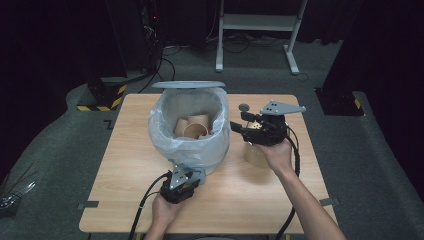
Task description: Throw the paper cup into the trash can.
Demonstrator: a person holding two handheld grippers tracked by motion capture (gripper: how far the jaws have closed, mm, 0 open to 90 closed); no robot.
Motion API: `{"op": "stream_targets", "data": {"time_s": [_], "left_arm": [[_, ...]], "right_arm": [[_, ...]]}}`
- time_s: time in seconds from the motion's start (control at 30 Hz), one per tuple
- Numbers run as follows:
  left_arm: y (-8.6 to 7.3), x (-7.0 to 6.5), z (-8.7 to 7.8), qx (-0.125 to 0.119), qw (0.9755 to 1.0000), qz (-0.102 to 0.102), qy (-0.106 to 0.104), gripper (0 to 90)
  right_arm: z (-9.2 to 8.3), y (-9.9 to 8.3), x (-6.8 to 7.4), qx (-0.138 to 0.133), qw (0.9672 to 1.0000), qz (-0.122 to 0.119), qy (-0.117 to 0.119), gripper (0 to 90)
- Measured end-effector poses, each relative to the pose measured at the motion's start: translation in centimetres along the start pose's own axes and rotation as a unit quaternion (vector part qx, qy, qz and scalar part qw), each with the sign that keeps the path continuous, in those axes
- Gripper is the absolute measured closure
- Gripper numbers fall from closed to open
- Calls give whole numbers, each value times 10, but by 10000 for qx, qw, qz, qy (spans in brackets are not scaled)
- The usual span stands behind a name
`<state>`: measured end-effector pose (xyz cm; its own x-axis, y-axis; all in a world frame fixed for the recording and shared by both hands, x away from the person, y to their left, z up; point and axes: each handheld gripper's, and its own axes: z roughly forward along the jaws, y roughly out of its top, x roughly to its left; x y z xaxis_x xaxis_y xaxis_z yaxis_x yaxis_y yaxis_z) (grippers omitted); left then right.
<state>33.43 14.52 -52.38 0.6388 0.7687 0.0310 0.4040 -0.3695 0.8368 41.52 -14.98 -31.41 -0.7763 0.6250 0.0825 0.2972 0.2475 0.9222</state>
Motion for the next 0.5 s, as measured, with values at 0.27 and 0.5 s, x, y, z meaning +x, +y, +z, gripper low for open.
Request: {"op": "stream_targets", "data": {"time_s": [0.27,0.5], "left_arm": [[0,0,0,-1,10000,2,0,584],[0,0,0,22,10000,33,7,584]], "right_arm": [[-11,-11,-9,-77,9998,129,-134,445],[-29,-22,-16,-165,9992,224,-274,444]]}}
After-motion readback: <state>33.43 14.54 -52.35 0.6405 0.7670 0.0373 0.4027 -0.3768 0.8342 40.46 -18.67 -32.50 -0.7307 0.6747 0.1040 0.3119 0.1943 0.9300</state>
